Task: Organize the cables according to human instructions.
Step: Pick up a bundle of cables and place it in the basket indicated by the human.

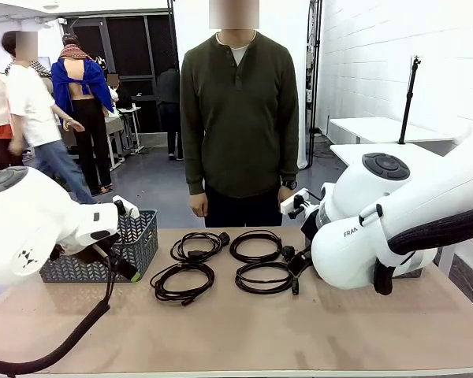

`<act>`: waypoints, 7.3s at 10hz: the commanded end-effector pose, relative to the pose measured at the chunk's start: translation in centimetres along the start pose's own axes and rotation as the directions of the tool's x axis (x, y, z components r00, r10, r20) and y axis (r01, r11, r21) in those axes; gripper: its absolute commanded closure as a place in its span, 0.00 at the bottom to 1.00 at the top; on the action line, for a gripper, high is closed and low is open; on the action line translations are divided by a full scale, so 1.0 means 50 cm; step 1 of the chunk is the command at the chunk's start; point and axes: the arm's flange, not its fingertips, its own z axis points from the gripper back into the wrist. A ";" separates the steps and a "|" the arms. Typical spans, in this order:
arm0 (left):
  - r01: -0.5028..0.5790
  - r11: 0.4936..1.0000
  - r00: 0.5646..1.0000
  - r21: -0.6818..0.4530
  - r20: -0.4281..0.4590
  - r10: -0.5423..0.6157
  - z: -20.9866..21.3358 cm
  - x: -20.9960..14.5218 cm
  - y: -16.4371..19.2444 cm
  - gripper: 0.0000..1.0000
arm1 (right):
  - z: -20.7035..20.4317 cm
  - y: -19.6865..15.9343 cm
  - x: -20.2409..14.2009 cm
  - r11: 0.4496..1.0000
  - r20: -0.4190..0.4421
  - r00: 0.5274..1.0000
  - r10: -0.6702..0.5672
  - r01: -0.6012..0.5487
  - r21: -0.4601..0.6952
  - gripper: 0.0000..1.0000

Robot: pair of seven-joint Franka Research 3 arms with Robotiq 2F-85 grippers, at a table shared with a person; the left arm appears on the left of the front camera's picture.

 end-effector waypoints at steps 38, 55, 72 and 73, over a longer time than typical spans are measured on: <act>0.292 0.900 0.943 -0.323 0.254 -0.215 0.244 -0.022 0.133 0.00 | 0.224 -0.098 -0.009 0.905 0.177 0.955 0.237 -0.283 0.317 0.00; 0.292 0.900 0.943 -0.323 0.254 -0.215 0.244 -0.022 0.133 0.00 | 0.028 -0.131 0.202 0.991 -0.100 0.995 0.029 -0.015 0.136 0.00; 0.292 0.900 0.943 -0.323 0.254 -0.215 0.244 -0.022 0.133 0.00 | -0.023 -0.092 0.241 0.991 -0.202 0.979 0.028 -0.001 0.136 0.00; 0.292 0.900 0.943 -0.323 0.254 -0.215 0.244 -0.022 0.133 0.00 | -0.025 -0.086 0.257 0.991 -0.222 0.974 0.046 -0.017 0.129 0.00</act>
